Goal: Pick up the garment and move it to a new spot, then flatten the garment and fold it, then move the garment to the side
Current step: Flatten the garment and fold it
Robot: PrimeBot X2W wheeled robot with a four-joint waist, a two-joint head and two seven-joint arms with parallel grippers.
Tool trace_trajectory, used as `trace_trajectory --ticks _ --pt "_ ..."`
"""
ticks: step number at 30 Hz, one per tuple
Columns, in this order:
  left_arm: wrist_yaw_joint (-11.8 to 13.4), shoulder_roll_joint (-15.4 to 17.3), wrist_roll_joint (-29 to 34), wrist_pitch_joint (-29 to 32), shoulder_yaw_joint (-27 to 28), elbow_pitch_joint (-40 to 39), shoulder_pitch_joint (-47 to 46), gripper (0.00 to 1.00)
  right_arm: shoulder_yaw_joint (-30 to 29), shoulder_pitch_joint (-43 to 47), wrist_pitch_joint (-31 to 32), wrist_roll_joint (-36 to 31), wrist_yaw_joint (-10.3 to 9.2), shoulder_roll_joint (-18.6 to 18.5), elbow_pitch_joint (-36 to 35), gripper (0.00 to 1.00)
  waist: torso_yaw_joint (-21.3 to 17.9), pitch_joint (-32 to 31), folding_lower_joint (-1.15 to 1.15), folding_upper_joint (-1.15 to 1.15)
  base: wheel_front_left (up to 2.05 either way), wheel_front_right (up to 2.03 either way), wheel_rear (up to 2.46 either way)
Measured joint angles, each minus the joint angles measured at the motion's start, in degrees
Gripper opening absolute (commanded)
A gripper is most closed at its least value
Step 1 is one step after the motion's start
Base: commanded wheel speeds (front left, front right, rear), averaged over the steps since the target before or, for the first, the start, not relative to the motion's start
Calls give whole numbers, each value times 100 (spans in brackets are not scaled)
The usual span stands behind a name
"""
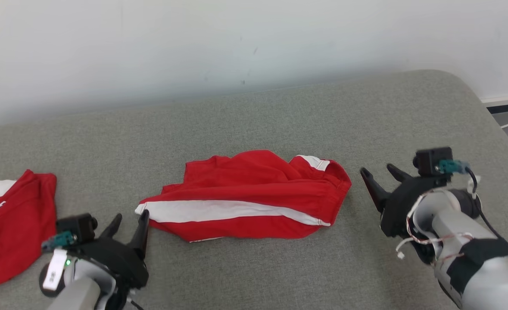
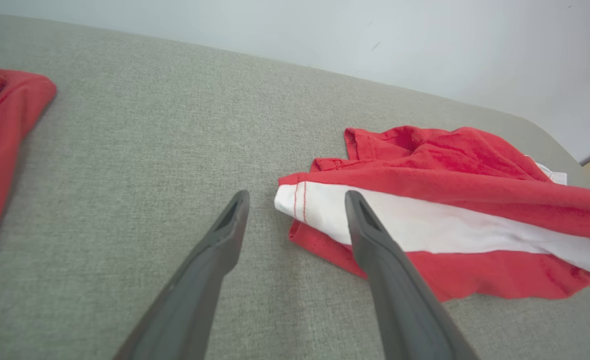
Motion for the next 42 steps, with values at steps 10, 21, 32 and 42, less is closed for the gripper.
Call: trace_trajectory --ticks 10,21,32,42 --pt "12 -24 127 -226 -159 -371 486 100 -69 921 -749 11 -119 -101 -654 100 61 -112 0 1 0 0 0" --pt "210 165 495 -275 -345 -617 621 100 409 1719 -868 -277 -178 64 -1462 100 22 -144 0 0 0 0 0" --pt "310 210 667 -323 -391 -791 602 100 537 1844 -932 -636 -483 -218 -2158 100 26 -84 0 0 0 0 0" --pt "298 194 811 -257 -548 -569 453 100 988 1703 -695 -1194 -681 -256 -2282 100 91 -64 0 0 0 0 0"
